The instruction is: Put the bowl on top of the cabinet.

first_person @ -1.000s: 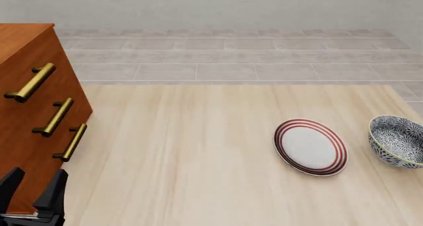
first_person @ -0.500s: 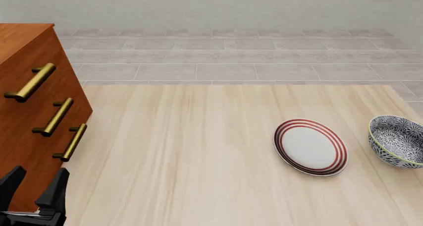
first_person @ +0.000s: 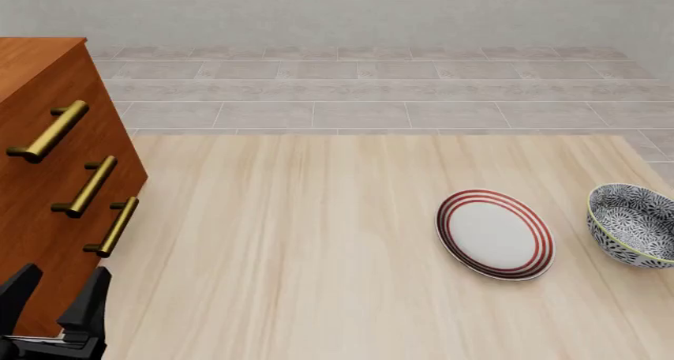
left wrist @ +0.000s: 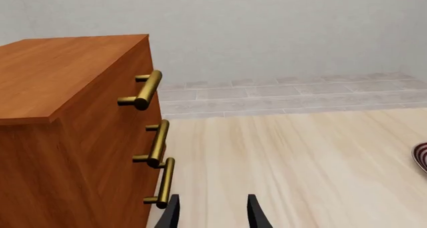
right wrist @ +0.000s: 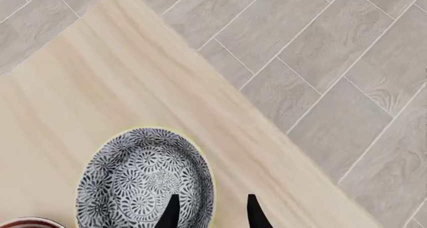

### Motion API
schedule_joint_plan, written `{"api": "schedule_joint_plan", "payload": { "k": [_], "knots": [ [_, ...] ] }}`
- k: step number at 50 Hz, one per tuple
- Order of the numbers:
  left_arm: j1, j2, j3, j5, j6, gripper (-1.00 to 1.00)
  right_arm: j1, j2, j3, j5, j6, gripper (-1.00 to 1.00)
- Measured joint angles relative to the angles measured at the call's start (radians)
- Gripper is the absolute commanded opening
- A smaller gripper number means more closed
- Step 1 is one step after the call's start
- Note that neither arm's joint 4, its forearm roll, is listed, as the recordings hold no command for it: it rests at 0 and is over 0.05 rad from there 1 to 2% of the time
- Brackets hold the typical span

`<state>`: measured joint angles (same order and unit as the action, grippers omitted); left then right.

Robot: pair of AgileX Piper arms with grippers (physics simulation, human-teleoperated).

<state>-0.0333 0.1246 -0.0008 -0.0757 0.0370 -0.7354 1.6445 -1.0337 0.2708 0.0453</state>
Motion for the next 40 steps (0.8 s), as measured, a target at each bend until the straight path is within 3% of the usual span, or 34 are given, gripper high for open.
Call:
{"api": "schedule_joint_plan", "payload": {
  "k": [40],
  "knots": [
    [0.0, -0.026, 0.0, 0.023, 0.004, 1.0, 0.011, 0.139, 0.041, -0.088, -0.007, 1.0]
  ]
}}
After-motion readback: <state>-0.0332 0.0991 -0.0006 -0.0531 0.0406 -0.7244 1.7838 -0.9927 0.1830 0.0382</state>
